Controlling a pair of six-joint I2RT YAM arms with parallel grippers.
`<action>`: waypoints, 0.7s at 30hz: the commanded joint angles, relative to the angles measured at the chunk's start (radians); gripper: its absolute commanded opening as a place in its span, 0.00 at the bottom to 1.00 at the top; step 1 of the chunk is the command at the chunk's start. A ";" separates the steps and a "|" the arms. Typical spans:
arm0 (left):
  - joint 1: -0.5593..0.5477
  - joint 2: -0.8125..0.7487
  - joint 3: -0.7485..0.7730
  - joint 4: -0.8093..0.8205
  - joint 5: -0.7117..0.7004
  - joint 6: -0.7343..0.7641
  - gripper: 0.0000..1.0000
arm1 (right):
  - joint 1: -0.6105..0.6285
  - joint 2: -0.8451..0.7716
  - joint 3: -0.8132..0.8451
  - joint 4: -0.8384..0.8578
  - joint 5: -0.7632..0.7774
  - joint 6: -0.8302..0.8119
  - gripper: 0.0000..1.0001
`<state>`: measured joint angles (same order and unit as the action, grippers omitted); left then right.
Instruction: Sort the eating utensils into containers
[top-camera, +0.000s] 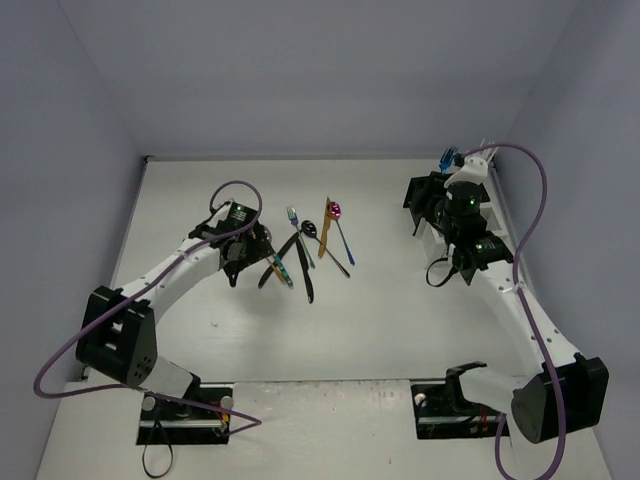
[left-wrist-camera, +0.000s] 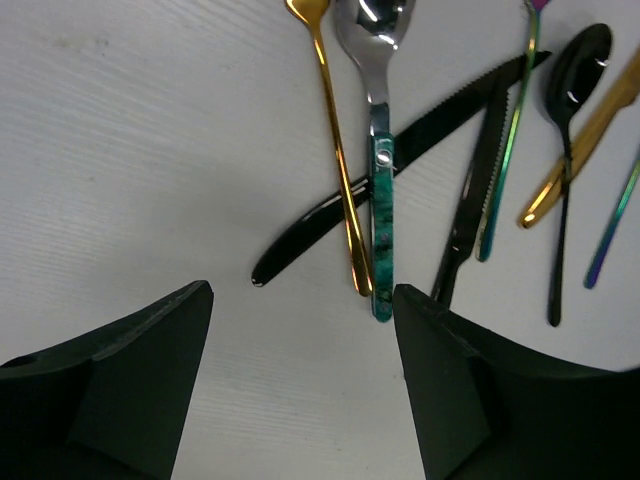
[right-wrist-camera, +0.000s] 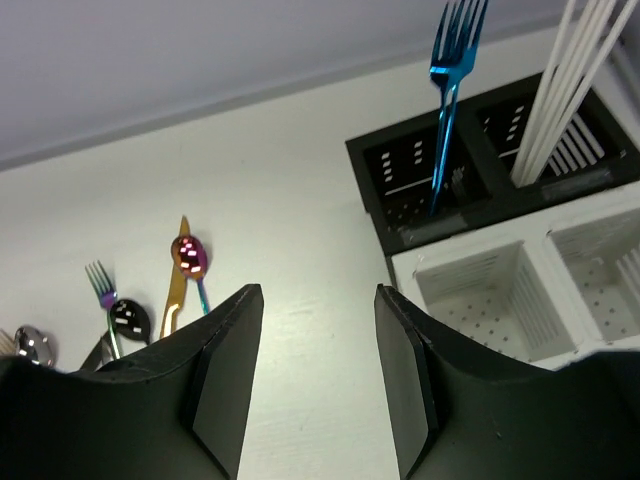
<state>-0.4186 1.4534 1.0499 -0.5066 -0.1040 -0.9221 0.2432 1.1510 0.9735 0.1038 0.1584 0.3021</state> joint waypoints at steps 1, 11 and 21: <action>0.015 0.069 0.093 0.020 -0.056 -0.070 0.65 | 0.005 -0.050 -0.029 0.046 -0.081 0.040 0.46; 0.021 0.270 0.212 0.022 -0.025 -0.091 0.36 | 0.007 -0.096 -0.072 0.043 -0.078 0.015 0.47; 0.033 0.332 0.226 0.014 -0.034 -0.112 0.31 | 0.007 -0.091 -0.088 0.045 -0.088 0.014 0.47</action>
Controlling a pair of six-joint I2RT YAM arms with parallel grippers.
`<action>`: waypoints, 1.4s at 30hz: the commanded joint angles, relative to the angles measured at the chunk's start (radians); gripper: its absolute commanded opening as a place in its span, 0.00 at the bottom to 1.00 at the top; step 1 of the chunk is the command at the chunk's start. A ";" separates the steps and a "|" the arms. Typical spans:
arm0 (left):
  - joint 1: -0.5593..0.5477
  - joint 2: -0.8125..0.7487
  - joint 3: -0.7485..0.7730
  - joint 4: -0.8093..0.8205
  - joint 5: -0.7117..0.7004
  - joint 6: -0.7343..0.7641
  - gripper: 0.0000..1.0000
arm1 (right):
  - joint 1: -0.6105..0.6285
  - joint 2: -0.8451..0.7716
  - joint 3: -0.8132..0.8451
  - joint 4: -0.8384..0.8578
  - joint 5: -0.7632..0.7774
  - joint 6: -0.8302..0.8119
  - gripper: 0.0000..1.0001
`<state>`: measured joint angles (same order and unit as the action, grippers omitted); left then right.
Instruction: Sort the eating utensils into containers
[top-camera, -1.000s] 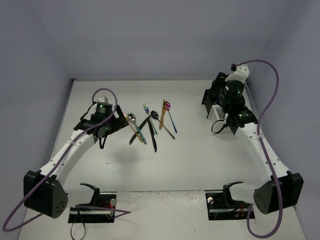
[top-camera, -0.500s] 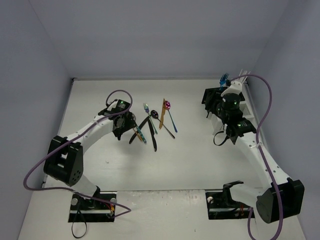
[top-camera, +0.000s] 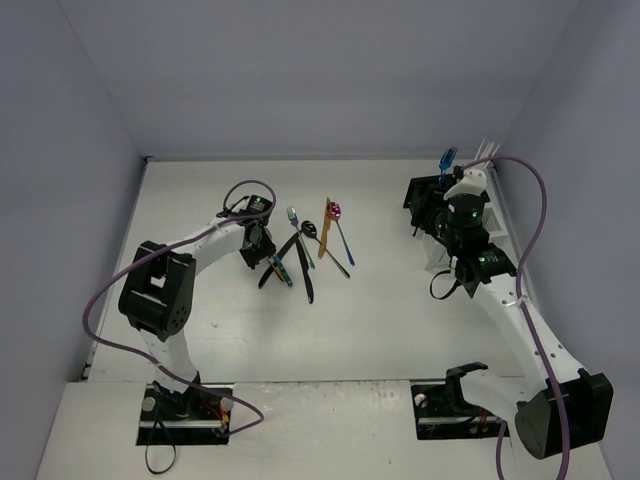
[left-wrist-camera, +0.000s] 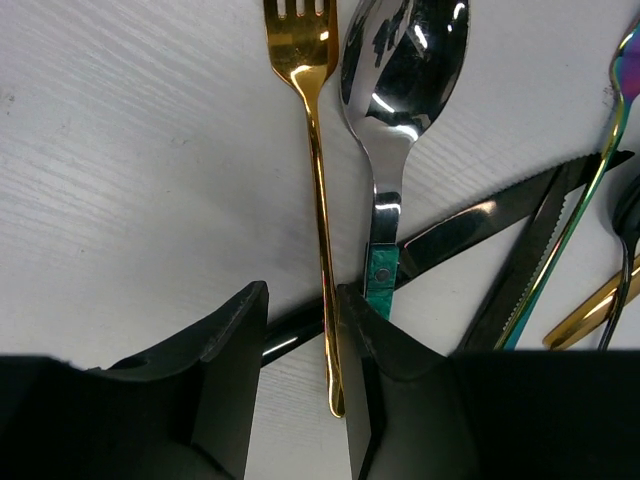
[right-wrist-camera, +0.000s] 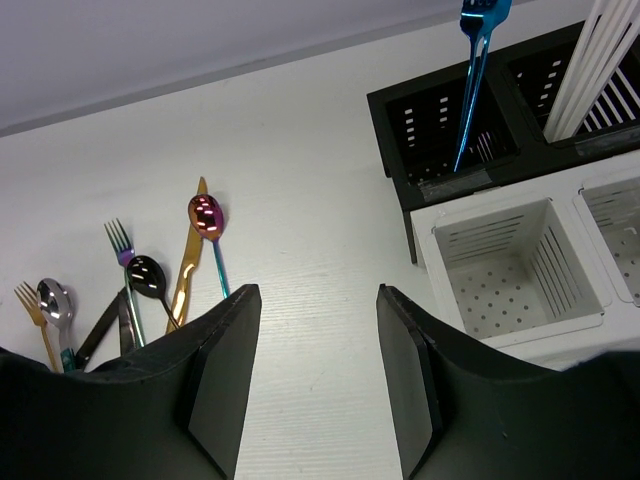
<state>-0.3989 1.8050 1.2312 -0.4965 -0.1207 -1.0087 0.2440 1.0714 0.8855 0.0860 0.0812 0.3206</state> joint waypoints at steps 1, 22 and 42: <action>0.015 -0.014 0.049 0.005 -0.016 -0.025 0.30 | 0.006 -0.010 0.000 0.064 -0.013 -0.005 0.47; 0.024 0.026 0.076 -0.074 -0.025 -0.014 0.00 | 0.010 -0.008 -0.008 0.063 -0.004 -0.004 0.48; -0.014 -0.744 -0.166 0.386 0.250 0.709 0.00 | 0.415 0.151 0.314 0.093 -0.272 -0.019 0.50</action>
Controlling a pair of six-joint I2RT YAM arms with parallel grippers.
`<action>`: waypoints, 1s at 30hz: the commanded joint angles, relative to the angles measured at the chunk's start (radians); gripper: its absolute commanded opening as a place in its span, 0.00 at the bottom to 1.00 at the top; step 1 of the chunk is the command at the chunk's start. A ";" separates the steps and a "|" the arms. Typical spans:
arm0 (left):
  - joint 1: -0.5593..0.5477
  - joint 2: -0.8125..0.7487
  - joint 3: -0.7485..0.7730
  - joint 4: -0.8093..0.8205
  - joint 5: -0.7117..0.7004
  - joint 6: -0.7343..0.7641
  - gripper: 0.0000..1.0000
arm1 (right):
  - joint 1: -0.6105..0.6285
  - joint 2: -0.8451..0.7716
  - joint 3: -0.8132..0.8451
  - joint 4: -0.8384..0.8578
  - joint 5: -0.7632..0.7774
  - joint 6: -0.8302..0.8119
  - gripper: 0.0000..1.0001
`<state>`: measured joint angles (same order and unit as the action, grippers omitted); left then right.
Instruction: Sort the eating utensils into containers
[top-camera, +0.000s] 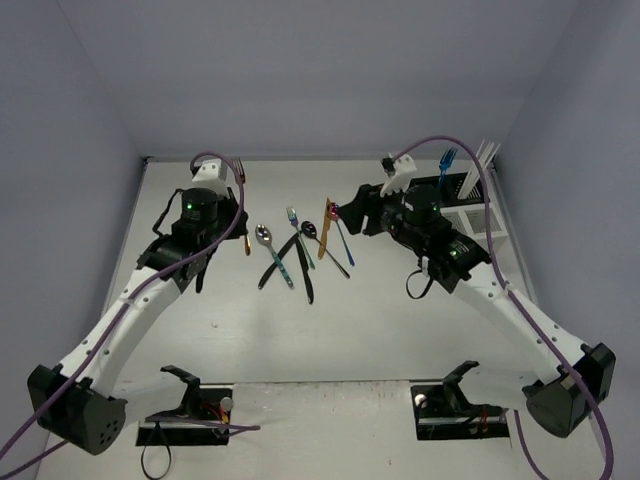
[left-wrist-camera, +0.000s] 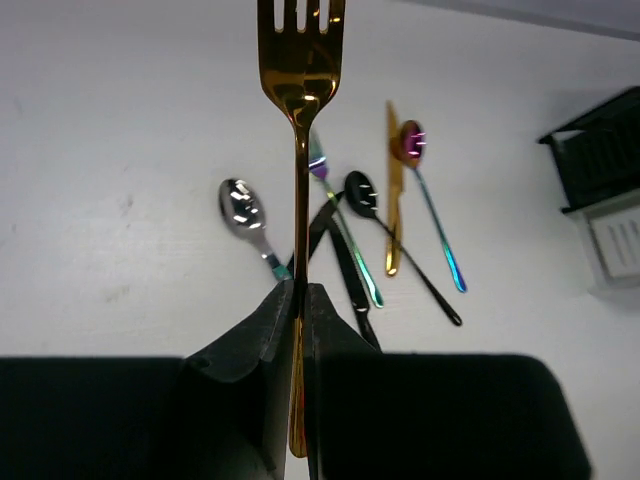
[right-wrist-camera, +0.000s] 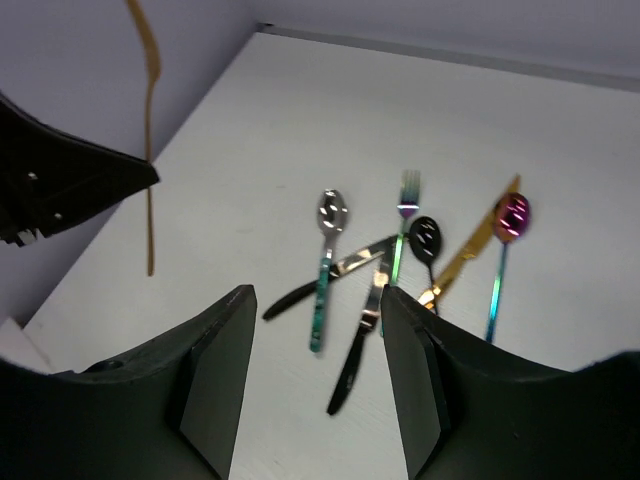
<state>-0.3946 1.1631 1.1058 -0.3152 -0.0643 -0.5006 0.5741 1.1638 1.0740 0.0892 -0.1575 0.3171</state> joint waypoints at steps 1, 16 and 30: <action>-0.023 -0.120 -0.051 0.217 0.220 0.215 0.00 | 0.115 0.079 0.147 0.095 -0.020 -0.024 0.50; -0.074 -0.176 -0.062 0.228 0.420 0.290 0.00 | 0.256 0.347 0.426 0.150 0.033 -0.093 0.52; -0.093 -0.149 -0.084 0.248 0.446 0.296 0.00 | 0.256 0.391 0.459 0.162 0.095 -0.140 0.36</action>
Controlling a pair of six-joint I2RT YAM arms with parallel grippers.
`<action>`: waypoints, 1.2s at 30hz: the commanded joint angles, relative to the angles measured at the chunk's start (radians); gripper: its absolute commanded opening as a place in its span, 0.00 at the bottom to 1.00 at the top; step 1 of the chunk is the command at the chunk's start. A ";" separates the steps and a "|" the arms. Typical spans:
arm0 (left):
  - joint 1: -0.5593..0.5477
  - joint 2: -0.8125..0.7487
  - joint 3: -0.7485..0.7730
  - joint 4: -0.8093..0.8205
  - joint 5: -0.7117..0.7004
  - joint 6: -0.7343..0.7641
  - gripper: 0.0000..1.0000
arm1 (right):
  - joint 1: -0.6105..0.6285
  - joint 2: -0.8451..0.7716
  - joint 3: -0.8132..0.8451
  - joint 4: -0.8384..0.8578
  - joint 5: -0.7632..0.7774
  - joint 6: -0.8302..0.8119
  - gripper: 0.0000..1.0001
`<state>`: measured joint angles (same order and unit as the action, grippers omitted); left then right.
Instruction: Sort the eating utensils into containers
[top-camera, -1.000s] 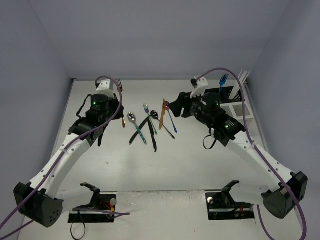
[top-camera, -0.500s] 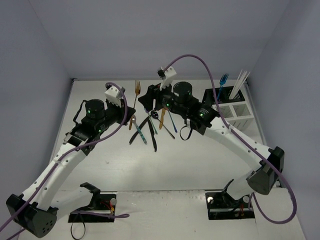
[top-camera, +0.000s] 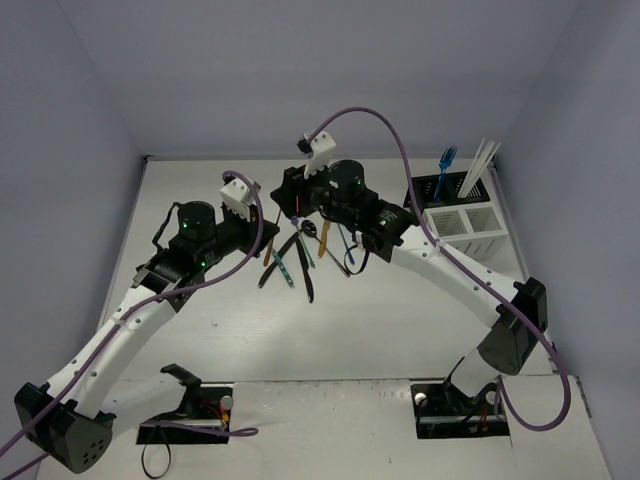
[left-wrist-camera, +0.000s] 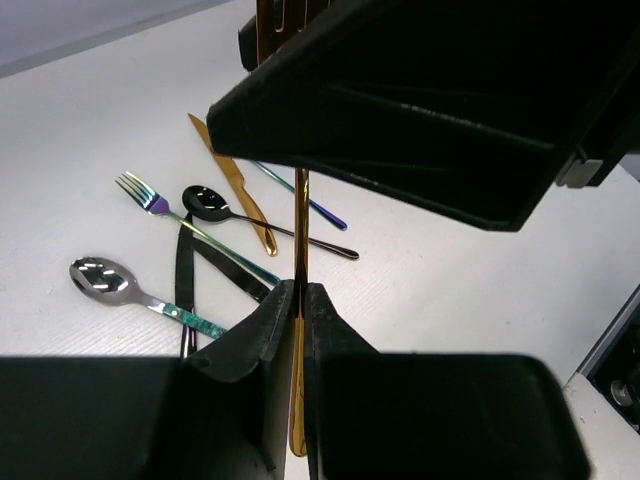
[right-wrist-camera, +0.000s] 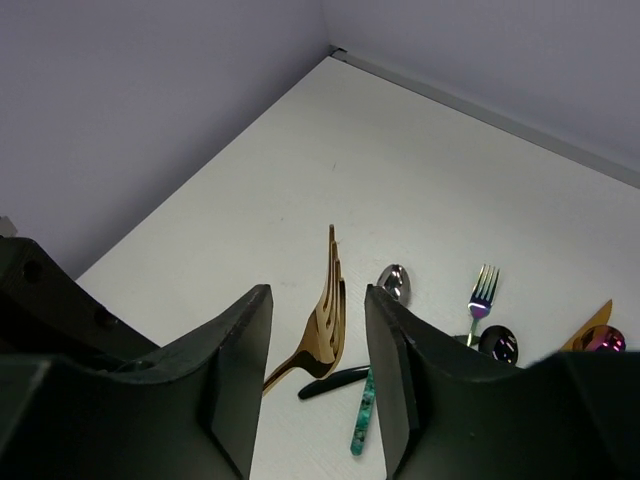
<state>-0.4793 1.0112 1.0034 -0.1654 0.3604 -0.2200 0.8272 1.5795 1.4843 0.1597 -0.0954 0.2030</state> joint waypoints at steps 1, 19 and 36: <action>-0.007 0.007 0.018 0.099 0.020 0.014 0.00 | 0.003 -0.027 0.046 0.092 0.034 -0.028 0.33; -0.005 0.055 0.016 0.048 -0.120 -0.049 0.75 | -0.105 -0.092 -0.046 0.089 0.122 -0.097 0.00; 0.096 0.162 0.036 -0.287 -0.321 -0.232 0.78 | -0.699 -0.023 0.056 0.094 0.317 -0.248 0.00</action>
<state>-0.3888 1.2130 1.0841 -0.4382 0.0436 -0.3879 0.2015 1.5152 1.4540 0.1595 0.1885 -0.0101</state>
